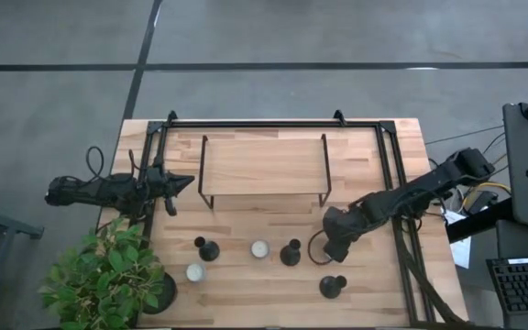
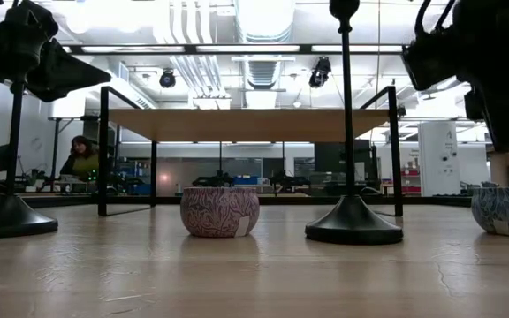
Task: Pick & Place candle stick holders
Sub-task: Put the blue patterned candle on the shelf
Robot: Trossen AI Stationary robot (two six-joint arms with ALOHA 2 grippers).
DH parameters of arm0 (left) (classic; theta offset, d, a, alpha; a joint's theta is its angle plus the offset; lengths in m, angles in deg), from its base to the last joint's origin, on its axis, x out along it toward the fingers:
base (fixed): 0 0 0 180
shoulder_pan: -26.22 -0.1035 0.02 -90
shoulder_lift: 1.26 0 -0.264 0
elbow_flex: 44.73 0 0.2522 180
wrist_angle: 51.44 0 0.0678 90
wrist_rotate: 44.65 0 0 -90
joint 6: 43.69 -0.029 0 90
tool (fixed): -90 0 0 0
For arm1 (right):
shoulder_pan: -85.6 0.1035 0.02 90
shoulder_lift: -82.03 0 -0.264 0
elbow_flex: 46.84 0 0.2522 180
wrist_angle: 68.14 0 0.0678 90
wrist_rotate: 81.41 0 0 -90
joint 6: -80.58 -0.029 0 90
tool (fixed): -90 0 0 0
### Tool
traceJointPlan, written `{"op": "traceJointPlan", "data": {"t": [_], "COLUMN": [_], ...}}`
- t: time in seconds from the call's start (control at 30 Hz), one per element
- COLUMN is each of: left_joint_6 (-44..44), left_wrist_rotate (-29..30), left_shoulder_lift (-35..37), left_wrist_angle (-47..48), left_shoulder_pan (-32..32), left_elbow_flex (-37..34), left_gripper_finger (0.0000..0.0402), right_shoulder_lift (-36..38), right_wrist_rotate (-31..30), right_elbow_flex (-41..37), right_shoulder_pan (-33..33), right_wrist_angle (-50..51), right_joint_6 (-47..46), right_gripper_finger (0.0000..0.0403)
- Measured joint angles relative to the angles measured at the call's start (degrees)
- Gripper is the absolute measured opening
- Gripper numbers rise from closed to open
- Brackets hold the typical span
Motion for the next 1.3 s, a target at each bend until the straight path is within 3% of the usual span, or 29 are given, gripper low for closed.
{"op": "traceJointPlan", "data": {"t": [0.27,1.3], "left_joint_6": [0.00,0.00], "left_wrist_rotate": [0.00,0.00], "left_shoulder_lift": [0.00,0.00], "left_wrist_angle": [0.11,0.18], "left_shoulder_pan": [0.00,0.02], "left_elbow_flex": [0.01,0.01], "left_gripper_finger": [0.0007,0.0007], "right_shoulder_lift": [-2.32,-5.33], "right_wrist_rotate": [-1.23,-2.82], "right_elbow_flex": [-0.65,-2.00], "right_shoulder_pan": [0.00,0.79], "right_wrist_angle": [0.35,-5.33], "right_joint_6": [1.12,2.78], "right_gripper_finger": [0.0140,0.0070]}}
